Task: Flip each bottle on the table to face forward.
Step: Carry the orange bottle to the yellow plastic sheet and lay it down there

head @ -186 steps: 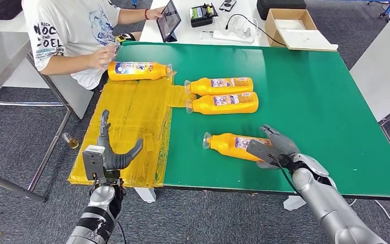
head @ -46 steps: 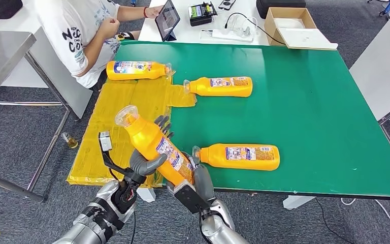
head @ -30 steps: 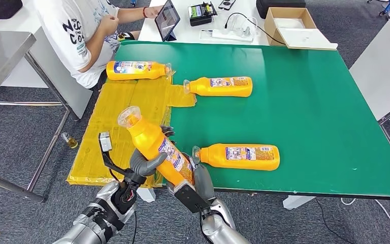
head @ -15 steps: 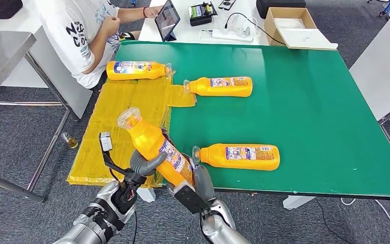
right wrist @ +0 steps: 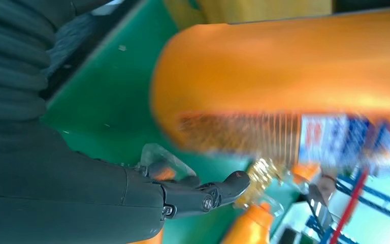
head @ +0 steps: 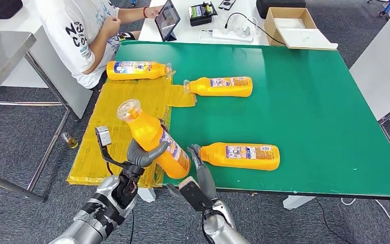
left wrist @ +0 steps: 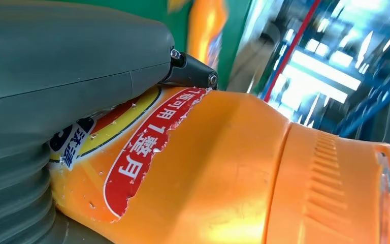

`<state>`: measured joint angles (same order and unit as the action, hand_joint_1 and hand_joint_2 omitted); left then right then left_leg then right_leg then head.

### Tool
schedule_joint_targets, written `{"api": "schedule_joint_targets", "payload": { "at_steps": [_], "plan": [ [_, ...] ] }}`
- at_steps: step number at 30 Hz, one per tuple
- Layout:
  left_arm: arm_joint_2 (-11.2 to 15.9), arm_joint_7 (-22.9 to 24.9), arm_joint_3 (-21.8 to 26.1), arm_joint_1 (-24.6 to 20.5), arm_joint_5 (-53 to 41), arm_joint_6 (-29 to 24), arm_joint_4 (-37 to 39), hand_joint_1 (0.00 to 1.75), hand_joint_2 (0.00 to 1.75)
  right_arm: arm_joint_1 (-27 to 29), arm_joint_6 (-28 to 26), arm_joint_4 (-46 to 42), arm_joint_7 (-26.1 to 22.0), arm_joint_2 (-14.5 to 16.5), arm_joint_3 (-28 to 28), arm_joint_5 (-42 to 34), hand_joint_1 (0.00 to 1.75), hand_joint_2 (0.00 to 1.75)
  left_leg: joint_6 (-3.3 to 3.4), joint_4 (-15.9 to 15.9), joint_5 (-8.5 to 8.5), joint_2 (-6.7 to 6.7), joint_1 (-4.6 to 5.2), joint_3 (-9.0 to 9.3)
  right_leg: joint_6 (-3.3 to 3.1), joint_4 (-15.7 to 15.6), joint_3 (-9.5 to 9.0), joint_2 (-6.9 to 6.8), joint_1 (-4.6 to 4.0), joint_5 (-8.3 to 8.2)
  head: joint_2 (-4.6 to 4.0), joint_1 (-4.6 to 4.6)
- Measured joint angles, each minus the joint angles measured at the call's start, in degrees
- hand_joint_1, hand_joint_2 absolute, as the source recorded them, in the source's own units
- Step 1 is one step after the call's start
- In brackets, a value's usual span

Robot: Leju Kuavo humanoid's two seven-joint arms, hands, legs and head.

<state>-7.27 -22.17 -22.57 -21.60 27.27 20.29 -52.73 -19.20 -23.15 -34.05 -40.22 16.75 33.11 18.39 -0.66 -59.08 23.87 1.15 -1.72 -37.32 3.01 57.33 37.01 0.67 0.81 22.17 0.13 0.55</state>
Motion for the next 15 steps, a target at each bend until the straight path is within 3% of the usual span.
{"api": "schedule_joint_targets", "payload": {
  "at_steps": [6,15],
  "plan": [
    [-1.27,-3.44,5.86,-2.38,-9.7,-15.31,-4.79,1.75,1.75,3.06,4.13,-13.48,1.04,-1.22,-2.49,-0.6,0.0,0.0,-0.01,0.0,-0.01,0.0,0.0,0.0,0.0,0.0,0.0,0.0,0.0,0.0,0.0,0.01],
    [-1.99,-10.46,12.72,-5.63,-25.27,-32.91,-6.42,1.75,1.75,6.36,5.77,-27.36,1.61,-2.97,-3.75,-0.62,0.0,0.0,-0.01,-0.01,-0.01,0.0,0.0,0.0,0.0,0.0,0.0,0.0,0.0,0.0,0.0,0.0]
  ]
}}
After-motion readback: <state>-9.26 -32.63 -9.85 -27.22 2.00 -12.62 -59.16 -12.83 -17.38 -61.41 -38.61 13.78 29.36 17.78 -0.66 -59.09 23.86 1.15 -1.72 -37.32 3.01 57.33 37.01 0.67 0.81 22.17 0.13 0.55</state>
